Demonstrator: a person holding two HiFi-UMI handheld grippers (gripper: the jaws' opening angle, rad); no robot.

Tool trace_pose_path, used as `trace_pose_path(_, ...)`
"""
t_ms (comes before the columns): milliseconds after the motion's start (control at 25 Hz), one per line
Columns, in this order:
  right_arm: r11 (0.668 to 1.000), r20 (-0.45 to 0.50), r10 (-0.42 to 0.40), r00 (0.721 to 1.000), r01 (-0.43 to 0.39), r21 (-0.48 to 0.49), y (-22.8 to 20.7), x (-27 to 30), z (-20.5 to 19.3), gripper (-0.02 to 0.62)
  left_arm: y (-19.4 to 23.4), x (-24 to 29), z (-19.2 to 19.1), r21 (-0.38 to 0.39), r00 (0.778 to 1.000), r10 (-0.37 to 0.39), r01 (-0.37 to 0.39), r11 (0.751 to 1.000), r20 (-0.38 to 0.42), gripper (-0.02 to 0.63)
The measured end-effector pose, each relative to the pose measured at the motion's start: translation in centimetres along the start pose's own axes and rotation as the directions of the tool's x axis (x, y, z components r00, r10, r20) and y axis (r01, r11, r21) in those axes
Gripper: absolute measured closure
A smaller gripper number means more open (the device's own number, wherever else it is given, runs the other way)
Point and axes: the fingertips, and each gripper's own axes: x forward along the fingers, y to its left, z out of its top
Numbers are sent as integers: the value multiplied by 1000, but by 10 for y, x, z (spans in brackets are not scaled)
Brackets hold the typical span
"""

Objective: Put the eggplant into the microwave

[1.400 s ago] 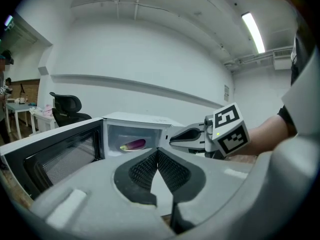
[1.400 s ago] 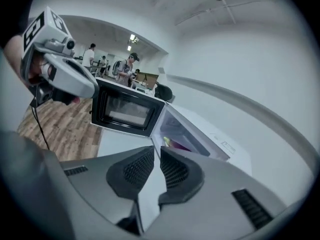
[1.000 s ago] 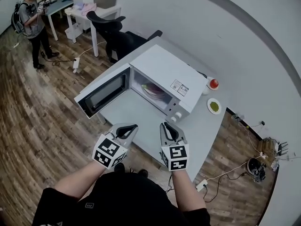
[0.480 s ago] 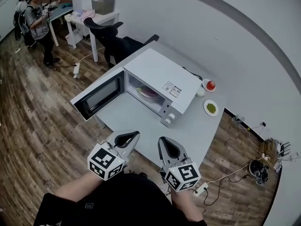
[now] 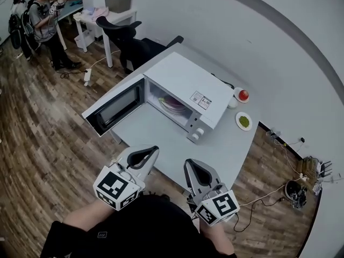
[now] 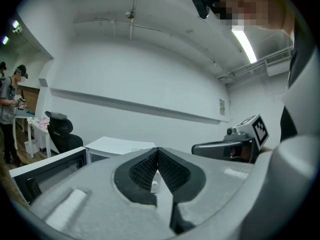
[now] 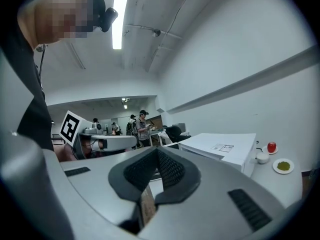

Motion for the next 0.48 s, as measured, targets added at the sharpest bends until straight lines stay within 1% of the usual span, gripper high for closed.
trace_pose_path(240,999,7,32,999,-32,-13,7,4,6,581,7,-9,3,17,1000,21,-21,1000,10,598)
trace_pose_path(480,999,18,34,999,-33,-29,0,-4,16,581,6,-13,3,25,999,38,-38,999,10,598)
